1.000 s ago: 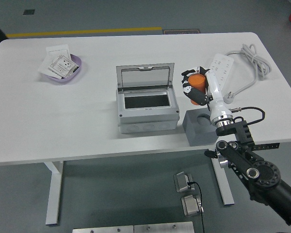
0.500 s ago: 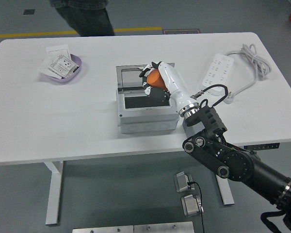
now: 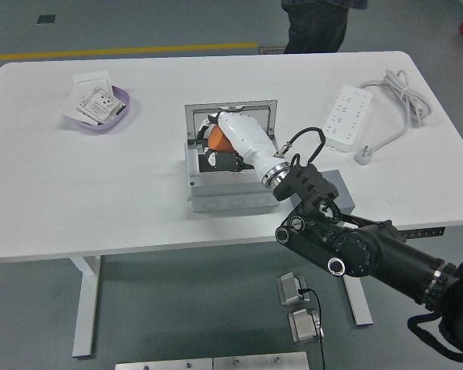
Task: Pick up the cylinder from the cube,place it in the box,flap close box
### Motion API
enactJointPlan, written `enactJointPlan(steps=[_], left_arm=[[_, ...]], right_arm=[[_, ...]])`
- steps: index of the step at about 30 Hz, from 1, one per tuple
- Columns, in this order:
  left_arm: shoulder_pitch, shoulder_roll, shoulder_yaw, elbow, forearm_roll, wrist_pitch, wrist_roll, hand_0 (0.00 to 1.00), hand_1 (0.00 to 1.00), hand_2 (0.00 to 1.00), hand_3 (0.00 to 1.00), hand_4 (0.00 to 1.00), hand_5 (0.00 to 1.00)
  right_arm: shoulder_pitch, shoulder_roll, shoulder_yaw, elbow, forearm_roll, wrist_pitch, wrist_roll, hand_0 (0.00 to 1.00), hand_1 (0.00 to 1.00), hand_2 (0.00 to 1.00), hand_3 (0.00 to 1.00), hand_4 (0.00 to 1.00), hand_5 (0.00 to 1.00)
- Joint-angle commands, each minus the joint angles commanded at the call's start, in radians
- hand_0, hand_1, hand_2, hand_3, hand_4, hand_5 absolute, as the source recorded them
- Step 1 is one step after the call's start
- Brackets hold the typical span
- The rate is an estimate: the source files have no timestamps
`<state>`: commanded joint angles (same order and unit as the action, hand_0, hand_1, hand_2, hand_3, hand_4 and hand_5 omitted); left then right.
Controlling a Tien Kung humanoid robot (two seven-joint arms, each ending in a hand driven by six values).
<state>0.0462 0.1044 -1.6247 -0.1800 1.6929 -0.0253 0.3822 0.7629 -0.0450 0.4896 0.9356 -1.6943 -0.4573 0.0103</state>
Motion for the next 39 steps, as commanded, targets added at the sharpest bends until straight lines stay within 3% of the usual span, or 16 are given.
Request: enactJointPlan(steps=[12,39], left_arm=[[-0.009,0.004,0.003,0.0,0.002,-0.004,0.005,0.781,0.778,0.75,0.587,0.703,0.08],[-0.031,0.007,0.058,0.0,-0.028,0.001,-0.019,0.781,0.778,0.75,0.587,0.702,0.079]], right_arm=[[0.085,0.025,-0.094,-0.135,0.033,0.026,0.014,0.061,0.173,0.227,0.24,0.002,0.002],[0.132,0.019,-0.176,-0.216,-0.002,0.073,0.076,0.079,0.188,0.211,0.257,0.002,0.002]])
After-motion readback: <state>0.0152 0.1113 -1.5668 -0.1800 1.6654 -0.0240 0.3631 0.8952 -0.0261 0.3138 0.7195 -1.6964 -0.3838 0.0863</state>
